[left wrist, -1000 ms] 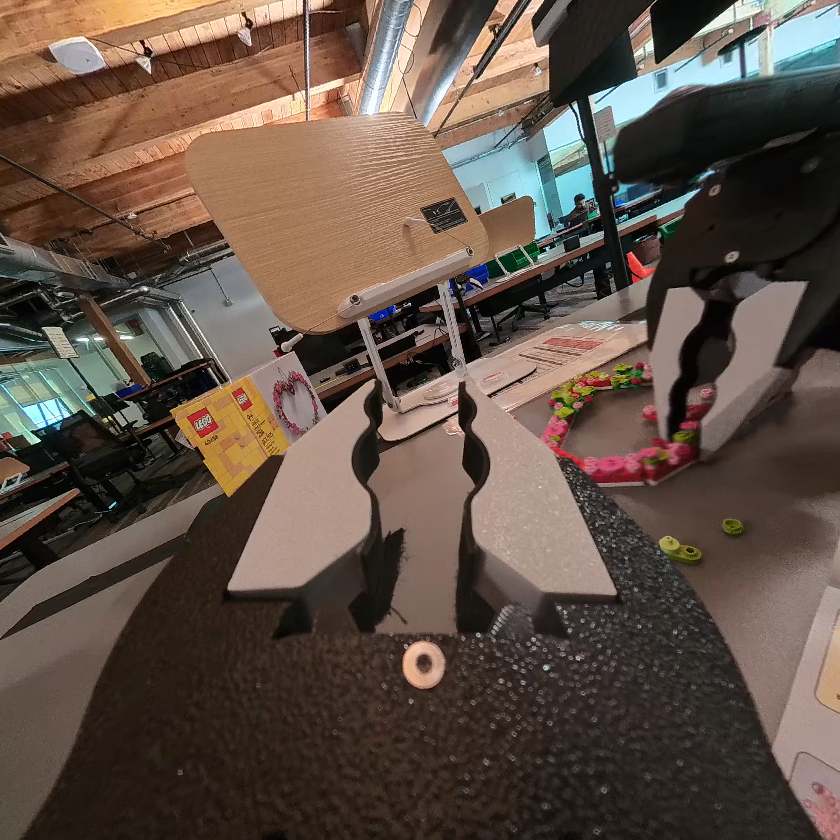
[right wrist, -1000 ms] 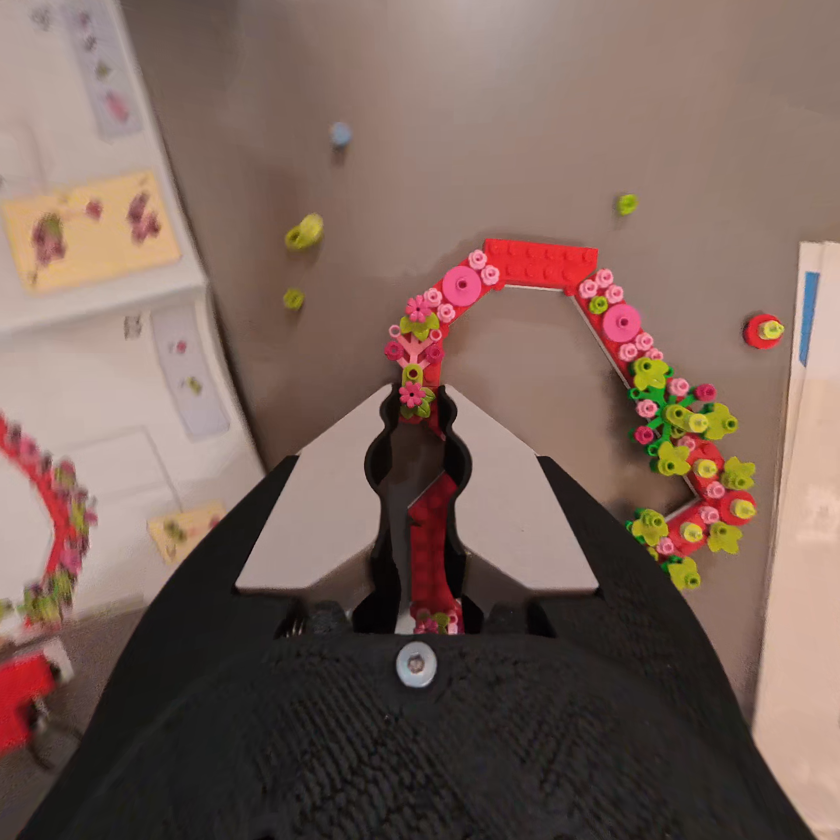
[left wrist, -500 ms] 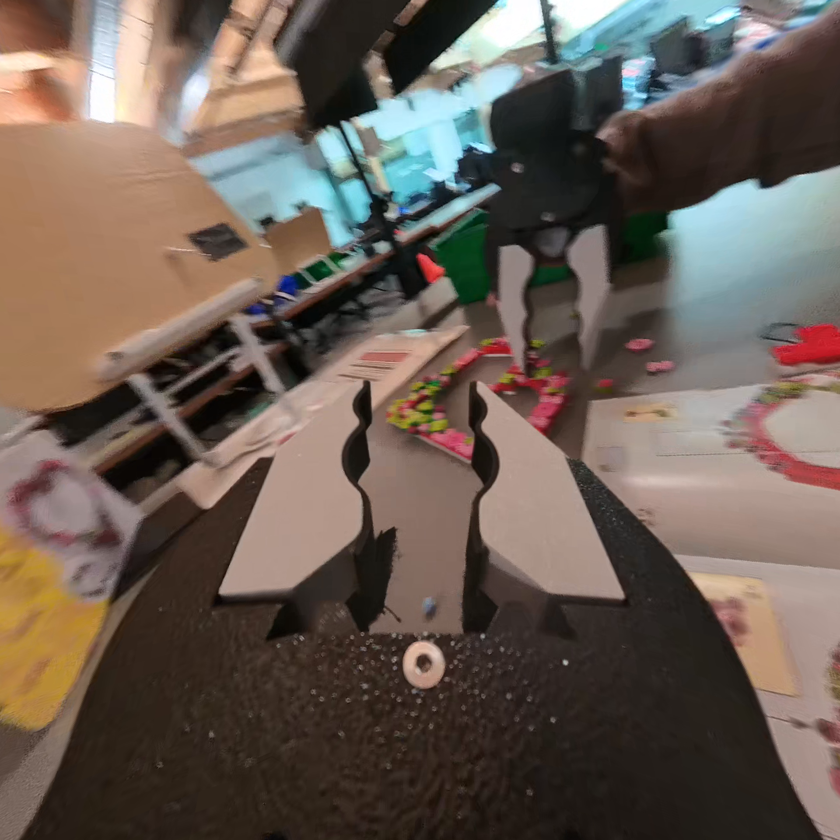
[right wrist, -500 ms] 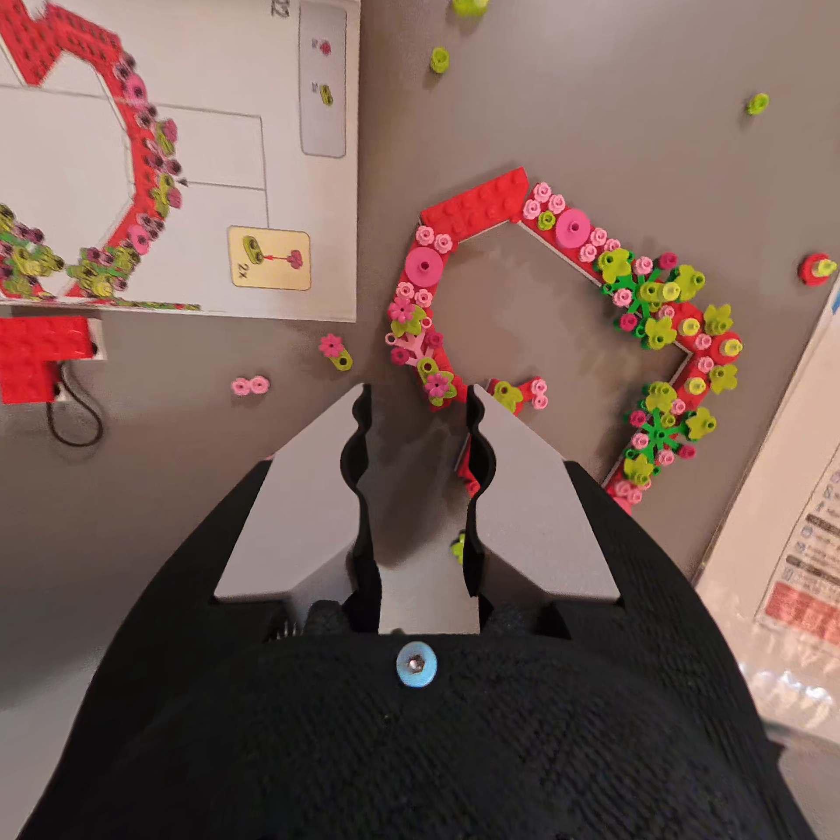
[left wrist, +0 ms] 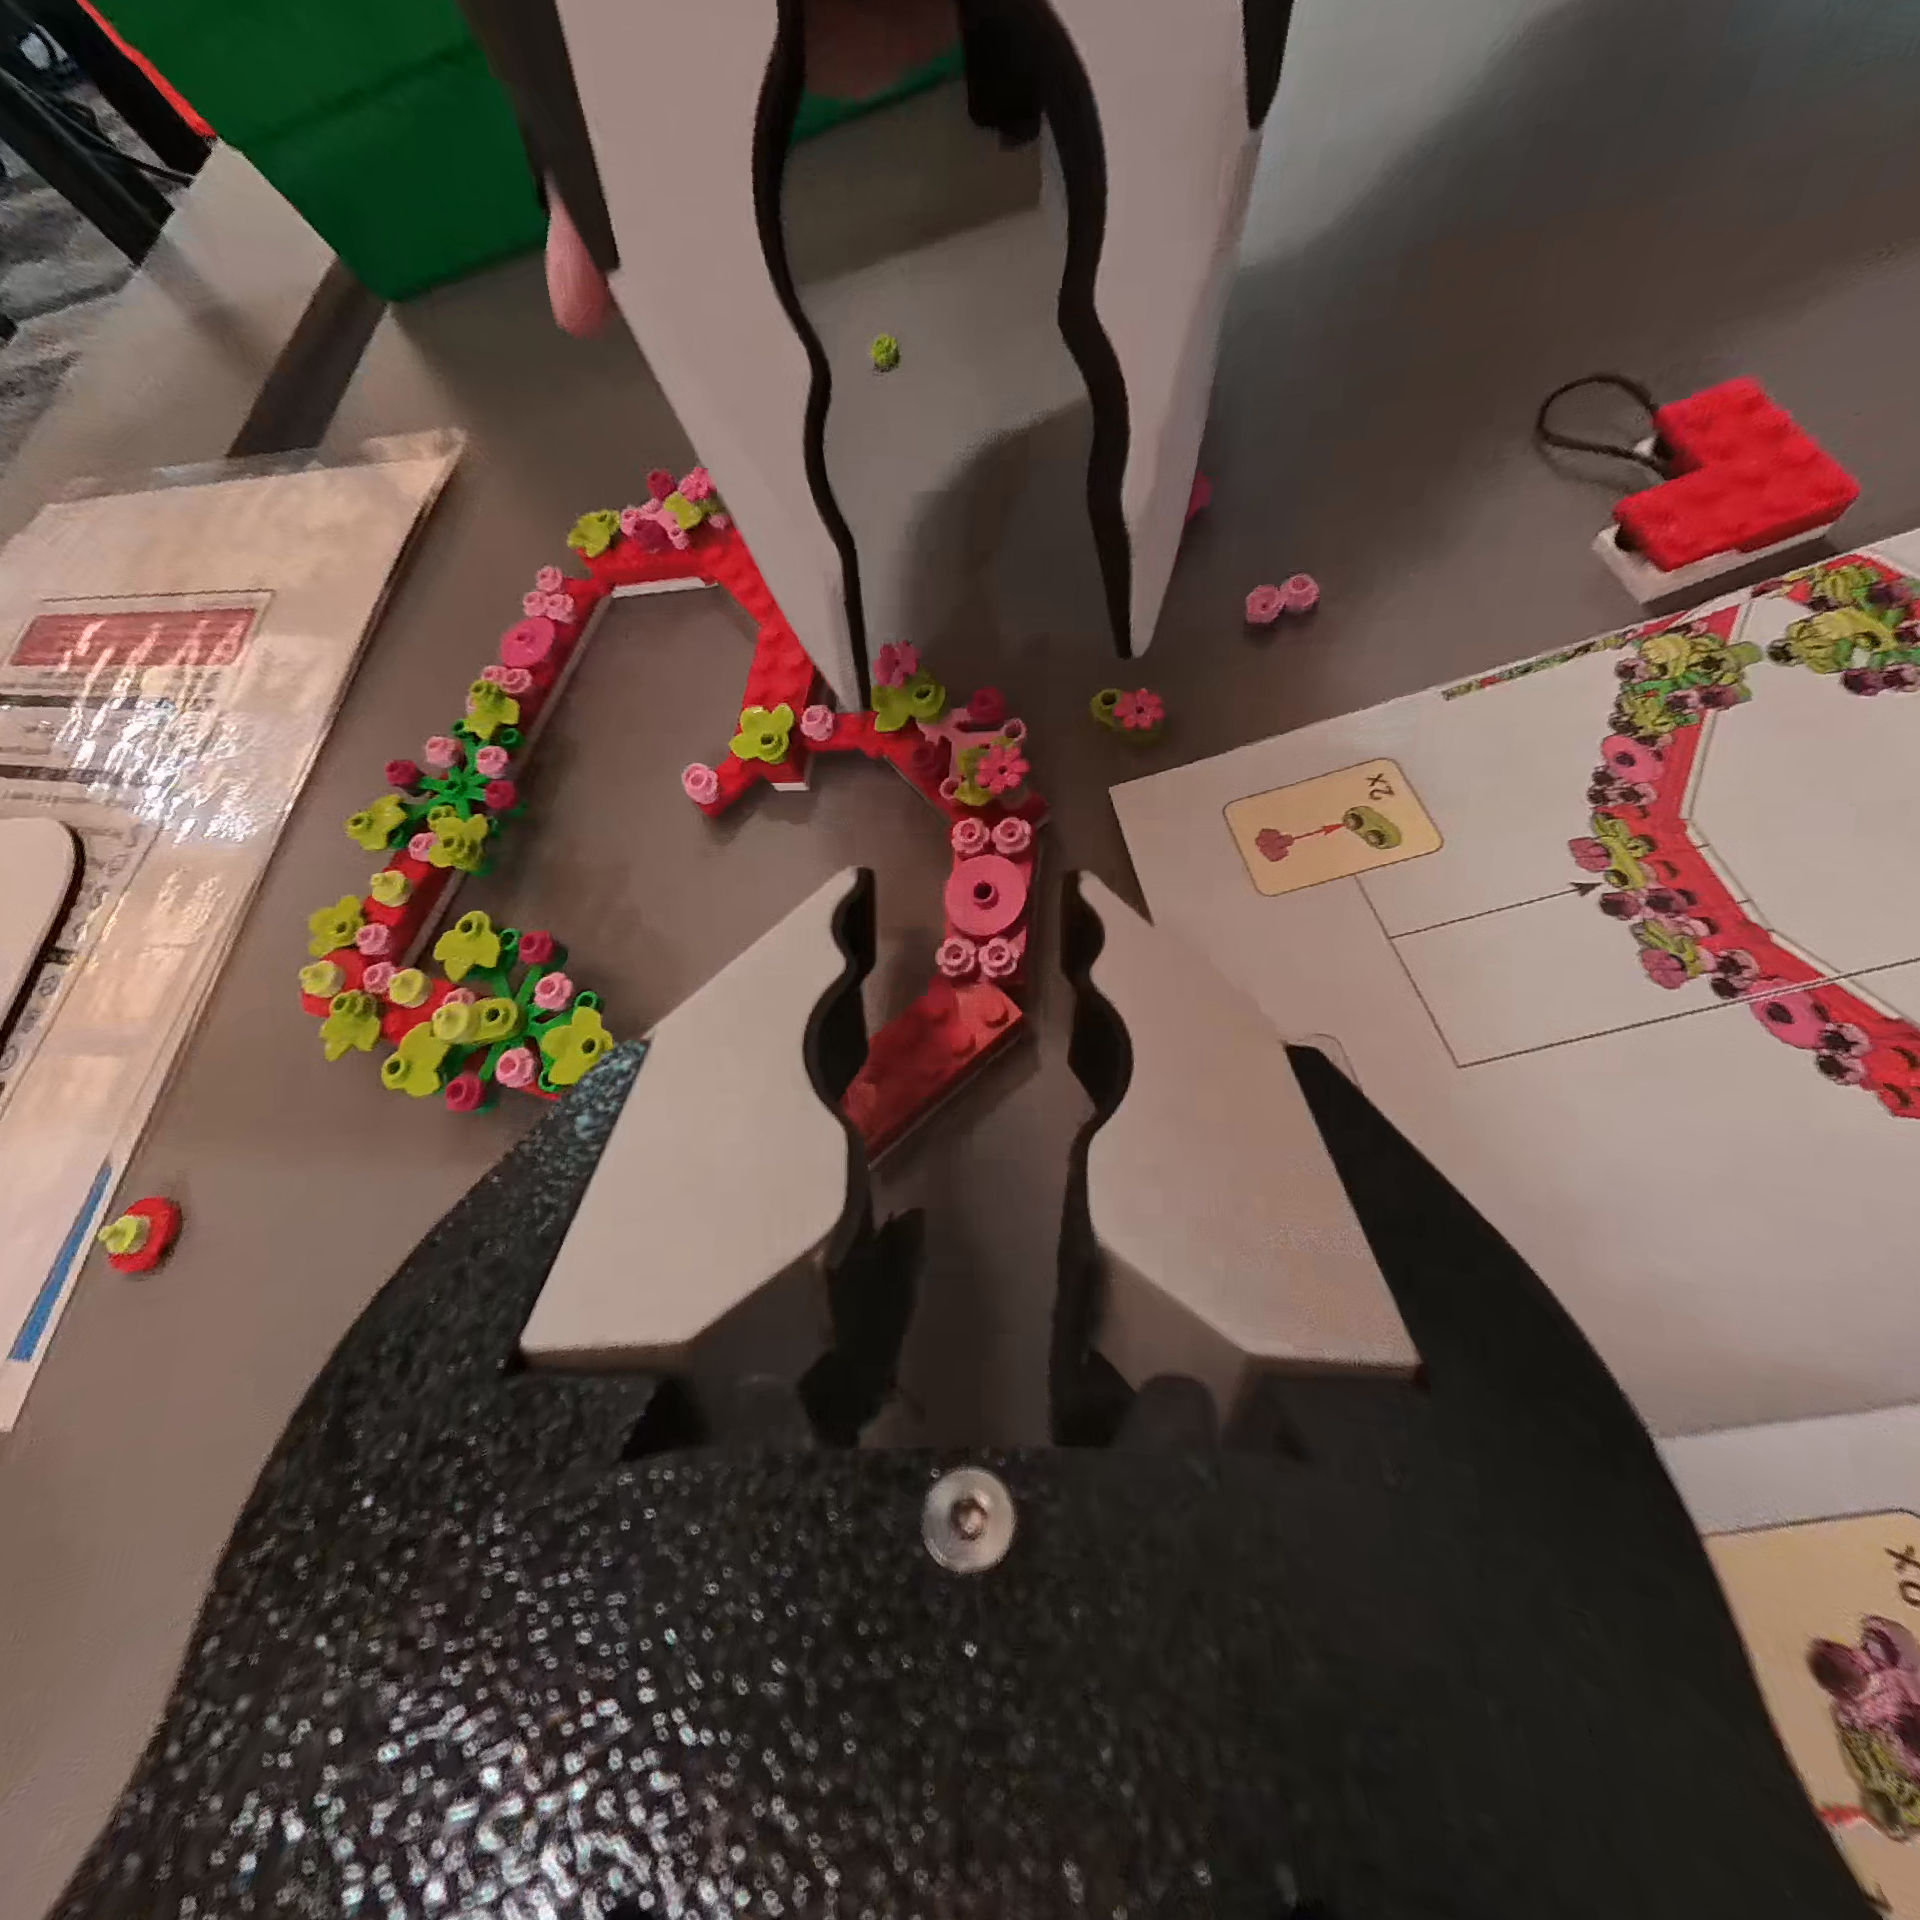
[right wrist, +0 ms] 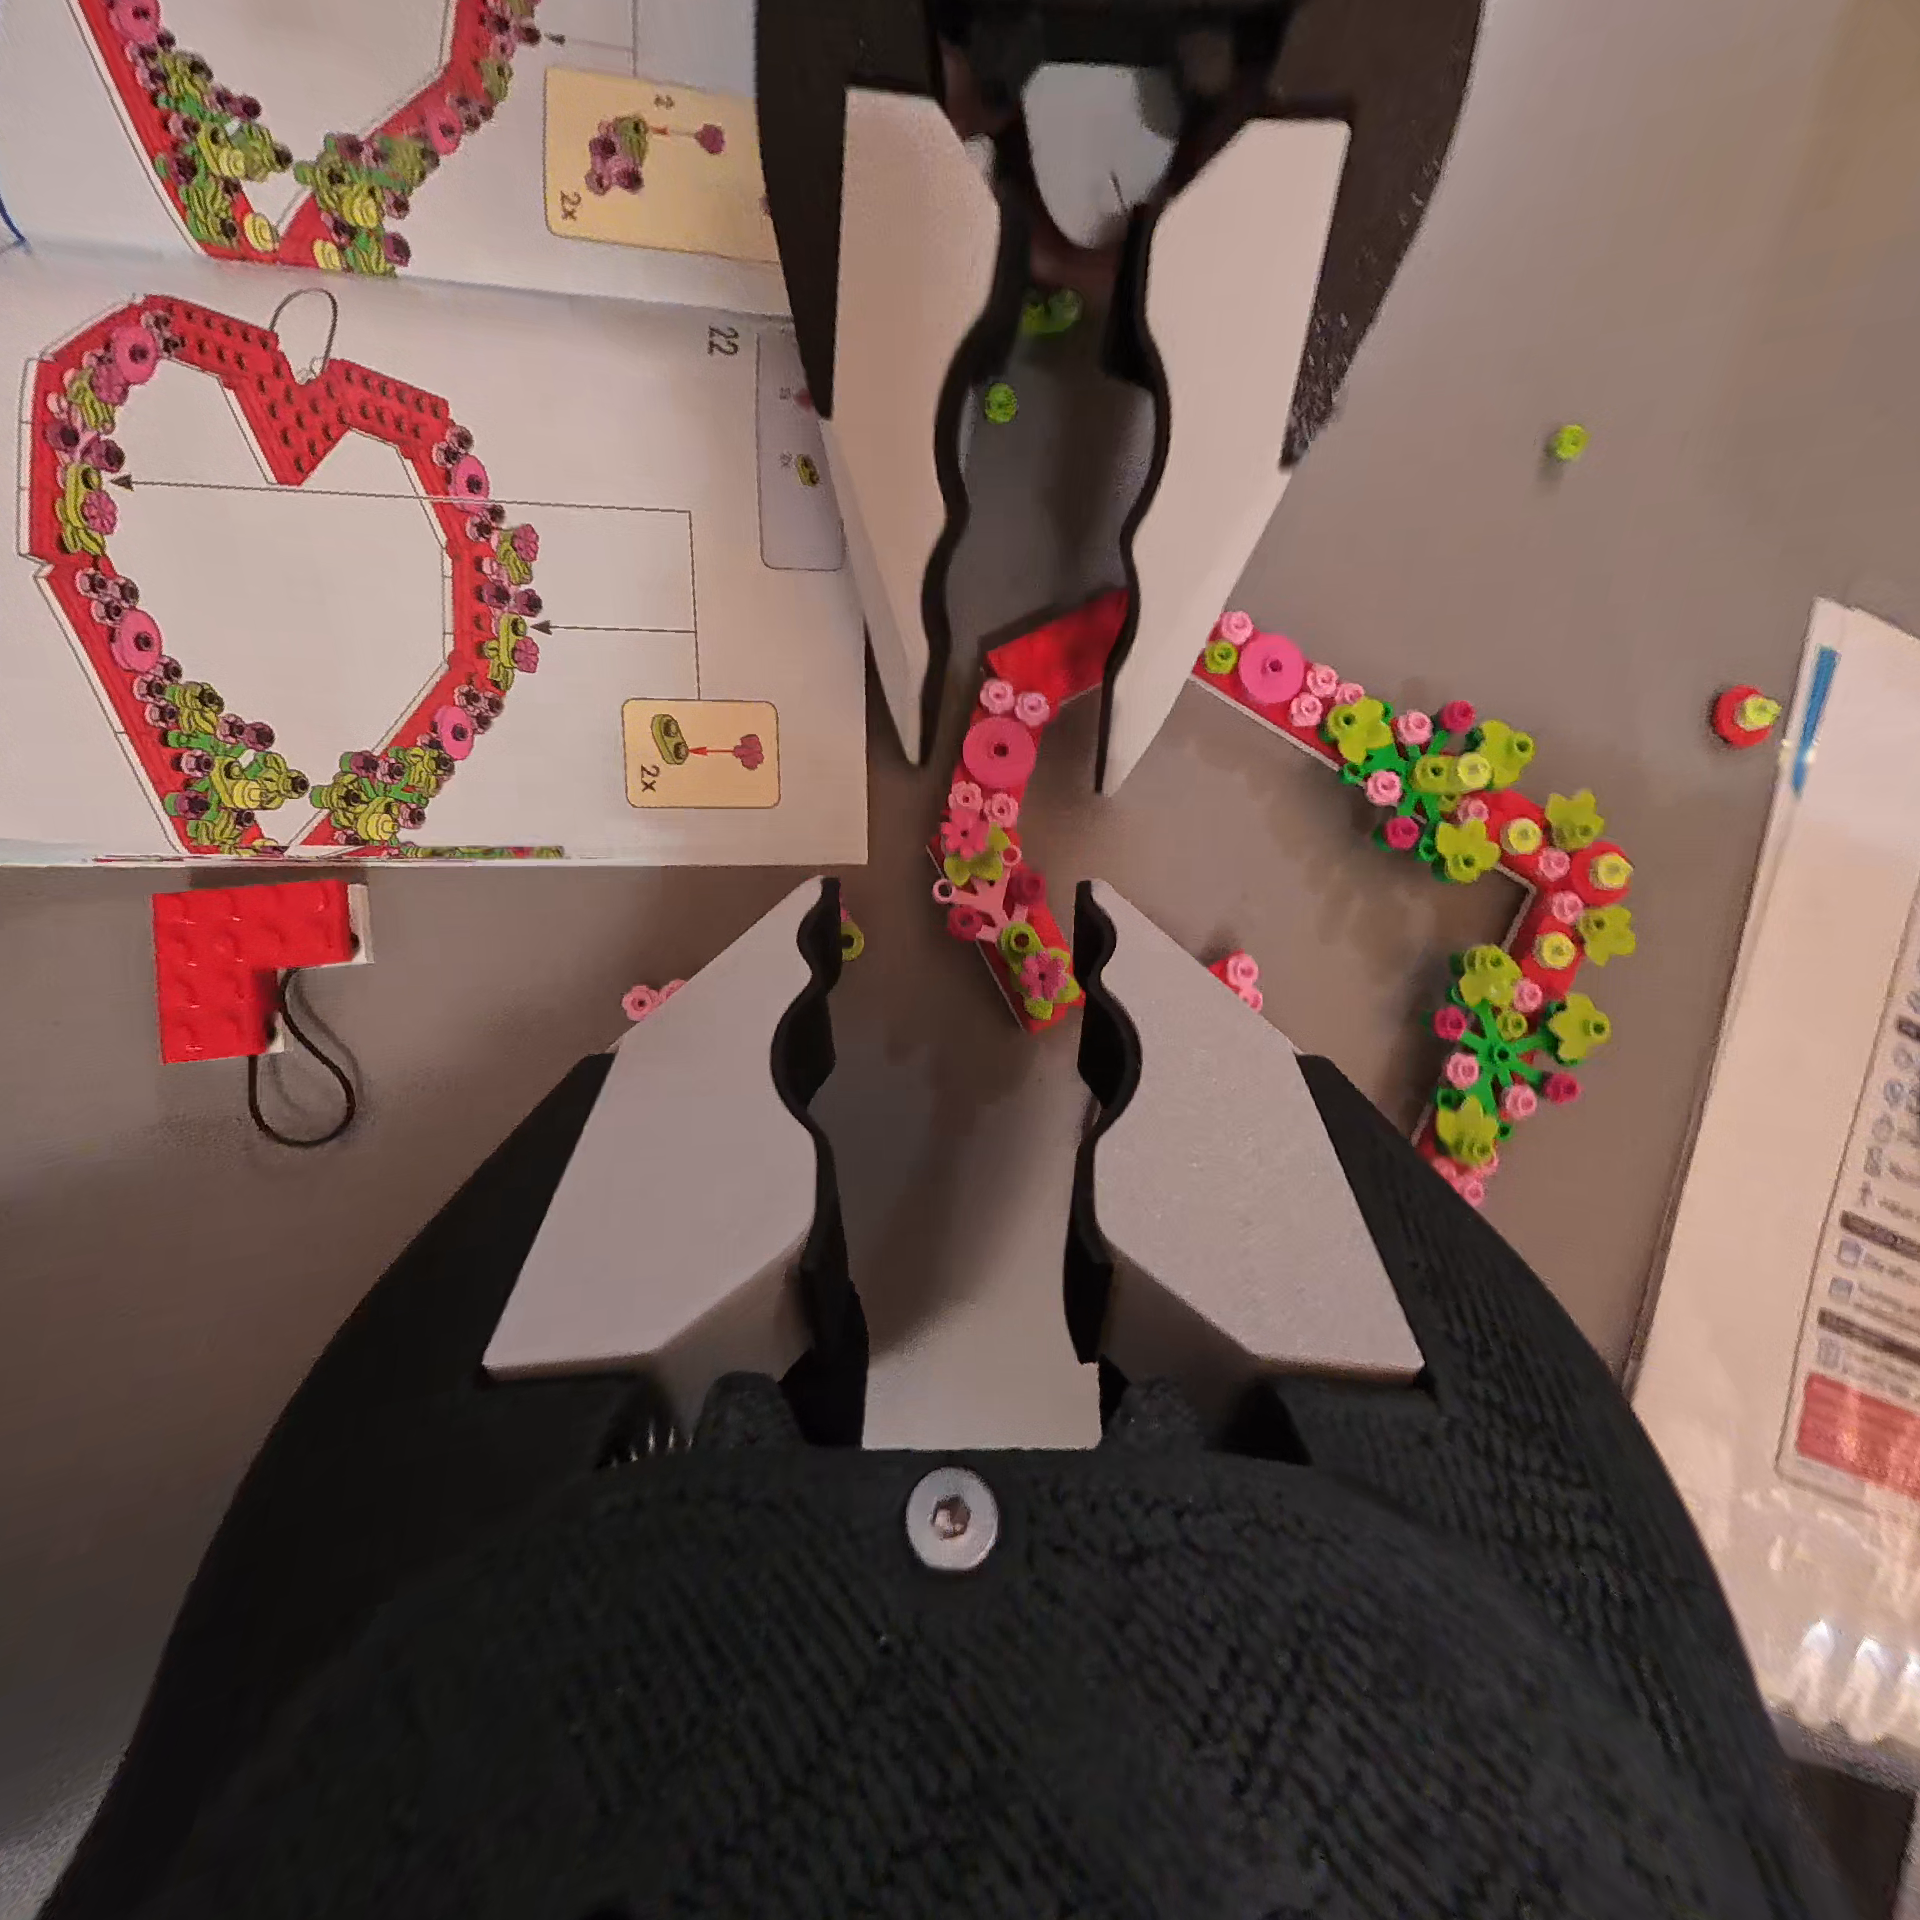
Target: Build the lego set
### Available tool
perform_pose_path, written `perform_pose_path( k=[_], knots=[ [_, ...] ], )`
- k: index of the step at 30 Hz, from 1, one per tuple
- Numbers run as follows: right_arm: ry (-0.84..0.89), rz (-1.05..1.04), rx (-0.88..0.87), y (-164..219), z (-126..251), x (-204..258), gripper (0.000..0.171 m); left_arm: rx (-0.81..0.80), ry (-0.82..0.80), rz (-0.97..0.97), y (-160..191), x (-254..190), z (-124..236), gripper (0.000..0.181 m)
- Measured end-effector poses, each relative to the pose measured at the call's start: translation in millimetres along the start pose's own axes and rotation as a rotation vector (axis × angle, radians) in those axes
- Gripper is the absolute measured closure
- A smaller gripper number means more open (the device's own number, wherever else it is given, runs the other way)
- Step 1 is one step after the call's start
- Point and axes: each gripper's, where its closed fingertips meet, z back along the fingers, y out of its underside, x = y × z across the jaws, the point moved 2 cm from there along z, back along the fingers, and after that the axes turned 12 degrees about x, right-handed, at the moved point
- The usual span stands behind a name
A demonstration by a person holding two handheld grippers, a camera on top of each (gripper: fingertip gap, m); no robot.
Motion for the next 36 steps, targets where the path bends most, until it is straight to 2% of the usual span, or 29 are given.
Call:
perform_pose_path(
  k=[5, 10, 17, 21, 31, 36],
  knots=[
    [-0.063, 0.071, 0.129, -0.6, -13.9, -2.8, 0.133, 0.011, 0.028, -0.035, 0.1, -2.6, -1.9, 0.164],
    [-0.116, 0.099, 0.222, 4.3, -19.4, -5.4, 0.139, 0.062, -0.005, -0.106, 1.3, -4.0, -4.1, 0.164],
    [-0.143, 0.124, 0.294, 3.9, -21.7, -7.0, 0.149, 0.058, 0.03, -0.056, 2.5, -5.0, -3.4, 0.165],
    [-0.052, 0.168, 0.313, 4.0, -20.5, -6.1, 0.15, 0.055, 0.052, -0.012, 2.9, -4.4, -3.6, 0.165],
    [0.32, 0.336, 0.321, 8.5, -18.1, -0.1, 0.151, 0.053, 0.058, 0.008, 2.9, -4.1, -3.8, 0.165],
    [0.412, 0.324, 0.267, 8.8, -11.4, 3.3, 0.151, 0.054, 0.056, 0.01, 2.9, -4.1, -3.8, 0.165]
  ],
)
